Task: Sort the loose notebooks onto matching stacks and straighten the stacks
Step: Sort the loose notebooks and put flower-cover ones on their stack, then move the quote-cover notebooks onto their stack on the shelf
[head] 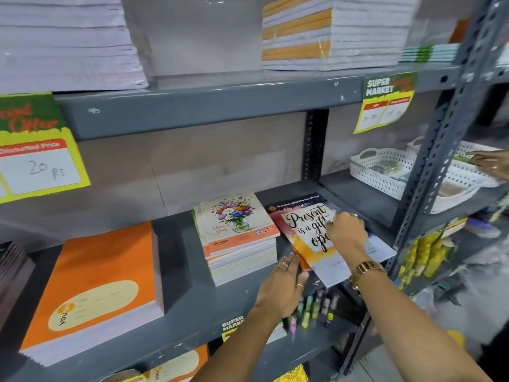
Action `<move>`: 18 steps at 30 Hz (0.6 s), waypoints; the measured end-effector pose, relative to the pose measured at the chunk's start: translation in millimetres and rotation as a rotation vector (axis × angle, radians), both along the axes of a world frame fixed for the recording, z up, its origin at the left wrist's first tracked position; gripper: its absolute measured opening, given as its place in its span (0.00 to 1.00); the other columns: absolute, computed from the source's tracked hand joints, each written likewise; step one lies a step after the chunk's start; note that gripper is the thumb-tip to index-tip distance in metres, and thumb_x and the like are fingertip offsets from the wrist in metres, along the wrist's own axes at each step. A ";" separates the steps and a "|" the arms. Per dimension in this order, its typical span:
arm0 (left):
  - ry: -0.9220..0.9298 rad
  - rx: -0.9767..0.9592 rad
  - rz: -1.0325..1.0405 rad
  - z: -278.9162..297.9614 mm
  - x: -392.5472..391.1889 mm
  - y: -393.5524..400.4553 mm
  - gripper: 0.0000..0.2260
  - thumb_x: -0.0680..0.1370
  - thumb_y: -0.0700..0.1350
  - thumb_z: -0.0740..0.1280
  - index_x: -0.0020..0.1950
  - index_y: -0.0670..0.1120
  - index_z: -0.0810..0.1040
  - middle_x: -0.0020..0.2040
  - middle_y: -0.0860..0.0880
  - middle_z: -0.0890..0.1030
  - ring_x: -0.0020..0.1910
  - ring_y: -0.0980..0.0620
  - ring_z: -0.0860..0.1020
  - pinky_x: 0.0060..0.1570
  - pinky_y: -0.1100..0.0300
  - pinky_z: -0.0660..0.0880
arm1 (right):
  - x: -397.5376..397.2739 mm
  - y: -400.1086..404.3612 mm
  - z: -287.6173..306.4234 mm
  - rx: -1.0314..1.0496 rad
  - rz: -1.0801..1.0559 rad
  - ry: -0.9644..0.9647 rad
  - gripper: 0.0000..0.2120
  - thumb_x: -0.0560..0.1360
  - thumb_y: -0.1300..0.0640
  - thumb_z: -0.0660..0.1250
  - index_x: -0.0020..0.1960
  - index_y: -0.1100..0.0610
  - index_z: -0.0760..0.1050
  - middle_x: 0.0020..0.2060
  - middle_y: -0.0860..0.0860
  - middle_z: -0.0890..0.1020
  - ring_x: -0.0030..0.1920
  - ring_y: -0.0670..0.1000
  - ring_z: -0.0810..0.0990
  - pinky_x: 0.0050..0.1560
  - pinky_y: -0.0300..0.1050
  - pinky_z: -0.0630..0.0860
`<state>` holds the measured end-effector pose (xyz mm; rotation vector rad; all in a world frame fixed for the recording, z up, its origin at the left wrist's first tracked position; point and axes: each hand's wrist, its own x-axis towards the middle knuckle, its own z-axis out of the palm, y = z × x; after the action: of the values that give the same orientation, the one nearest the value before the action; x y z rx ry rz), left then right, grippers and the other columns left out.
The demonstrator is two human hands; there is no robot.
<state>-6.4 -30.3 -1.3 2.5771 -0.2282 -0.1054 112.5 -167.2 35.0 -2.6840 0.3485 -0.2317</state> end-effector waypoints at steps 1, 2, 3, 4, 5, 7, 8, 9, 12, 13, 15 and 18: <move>0.001 -0.021 0.013 0.2 2.8 -5.5 0.45 0.65 0.67 0.32 0.75 0.44 0.53 0.77 0.45 0.57 0.74 0.45 0.59 0.70 0.52 0.62 | 1.2 -11.2 -3.8 0.004 -0.027 0.030 0.17 0.76 0.55 0.63 0.59 0.64 0.74 0.60 0.63 0.76 0.64 0.64 0.71 0.58 0.55 0.73; -0.010 -0.034 0.030 -0.6 5.9 -10.4 0.38 0.71 0.64 0.36 0.74 0.44 0.54 0.76 0.44 0.59 0.73 0.44 0.62 0.69 0.52 0.64 | 1.4 -20.4 -7.2 0.003 -0.053 0.071 0.17 0.75 0.56 0.63 0.60 0.64 0.73 0.61 0.63 0.75 0.64 0.64 0.70 0.60 0.55 0.72; -0.018 -0.041 0.051 -1.3 9.0 -14.9 0.30 0.78 0.59 0.42 0.74 0.44 0.55 0.74 0.42 0.62 0.71 0.43 0.65 0.67 0.51 0.66 | 1.5 -28.1 -9.8 -0.004 -0.076 0.114 0.17 0.75 0.56 0.63 0.61 0.64 0.72 0.62 0.62 0.74 0.65 0.63 0.69 0.62 0.55 0.70; -0.024 -0.052 0.071 -2.5 12.7 -19.9 0.24 0.81 0.54 0.46 0.73 0.43 0.56 0.73 0.41 0.64 0.69 0.42 0.67 0.65 0.50 0.68 | 2.0 -35.5 -12.1 -0.008 -0.100 0.167 0.18 0.75 0.56 0.63 0.62 0.63 0.71 0.63 0.61 0.73 0.65 0.63 0.68 0.63 0.55 0.68; -0.028 -0.065 0.097 -2.3 15.5 -25.1 0.22 0.81 0.51 0.49 0.73 0.43 0.57 0.71 0.40 0.66 0.67 0.41 0.69 0.63 0.49 0.69 | 2.5 -41.9 -14.5 -0.008 -0.120 0.217 0.20 0.74 0.55 0.64 0.63 0.62 0.70 0.65 0.61 0.72 0.66 0.63 0.67 0.65 0.56 0.67; -0.025 -0.085 0.155 -1.0 19.8 -33.3 0.21 0.81 0.50 0.50 0.73 0.43 0.56 0.68 0.38 0.69 0.64 0.39 0.71 0.60 0.47 0.71 | 5.4 -49.9 -18.5 0.000 -0.144 0.286 0.26 0.72 0.49 0.67 0.66 0.61 0.69 0.66 0.60 0.70 0.67 0.63 0.66 0.66 0.57 0.66; -0.027 -0.098 0.181 0.2 21.6 -37.5 0.22 0.81 0.50 0.50 0.73 0.43 0.56 0.66 0.38 0.71 0.62 0.38 0.73 0.58 0.47 0.72 | 7.1 -52.9 -19.1 0.010 -0.153 0.304 0.29 0.71 0.46 0.68 0.66 0.60 0.68 0.66 0.60 0.70 0.67 0.62 0.66 0.65 0.57 0.67; -0.019 -0.117 0.207 1.1 23.4 -41.7 0.22 0.81 0.49 0.51 0.73 0.42 0.55 0.64 0.37 0.73 0.60 0.38 0.74 0.56 0.47 0.72 | 9.1 -55.8 -19.5 0.024 -0.160 0.316 0.31 0.69 0.44 0.69 0.66 0.60 0.68 0.66 0.59 0.71 0.67 0.62 0.67 0.65 0.57 0.67; 0.023 -0.219 0.299 0.1 29.4 -50.3 0.23 0.80 0.46 0.55 0.73 0.42 0.55 0.60 0.37 0.77 0.56 0.38 0.77 0.55 0.46 0.74 | 14.2 -60.7 -18.4 0.038 -0.178 0.350 0.35 0.66 0.42 0.70 0.66 0.60 0.68 0.66 0.59 0.71 0.67 0.61 0.68 0.66 0.56 0.67; 0.040 -0.262 0.332 -1.2 31.6 -53.2 0.23 0.80 0.45 0.56 0.73 0.42 0.55 0.59 0.37 0.77 0.55 0.38 0.78 0.54 0.46 0.76 | 16.5 -62.5 -18.8 0.033 -0.182 0.360 0.36 0.65 0.42 0.71 0.66 0.60 0.67 0.66 0.59 0.71 0.68 0.61 0.67 0.66 0.56 0.66; 0.075 -0.346 0.400 -1.8 34.9 -57.8 0.23 0.79 0.44 0.56 0.73 0.43 0.55 0.56 0.37 0.79 0.52 0.38 0.79 0.52 0.46 0.77 | 20.5 -64.8 -20.0 0.053 -0.179 0.383 0.38 0.64 0.41 0.72 0.66 0.60 0.67 0.68 0.61 0.68 0.69 0.62 0.63 0.67 0.57 0.64; 0.123 -0.476 0.481 -0.6 38.6 -61.9 0.24 0.78 0.40 0.57 0.73 0.44 0.57 0.57 0.35 0.78 0.53 0.36 0.79 0.51 0.46 0.78 | 22.5 -65.2 -19.0 0.042 -0.195 0.366 0.38 0.64 0.42 0.74 0.66 0.61 0.68 0.68 0.63 0.66 0.68 0.63 0.62 0.67 0.56 0.63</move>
<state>32.1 -92.1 -1.9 2.0742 0.3719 -0.0256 135.0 -232.3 16.0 -2.6432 0.7180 0.2126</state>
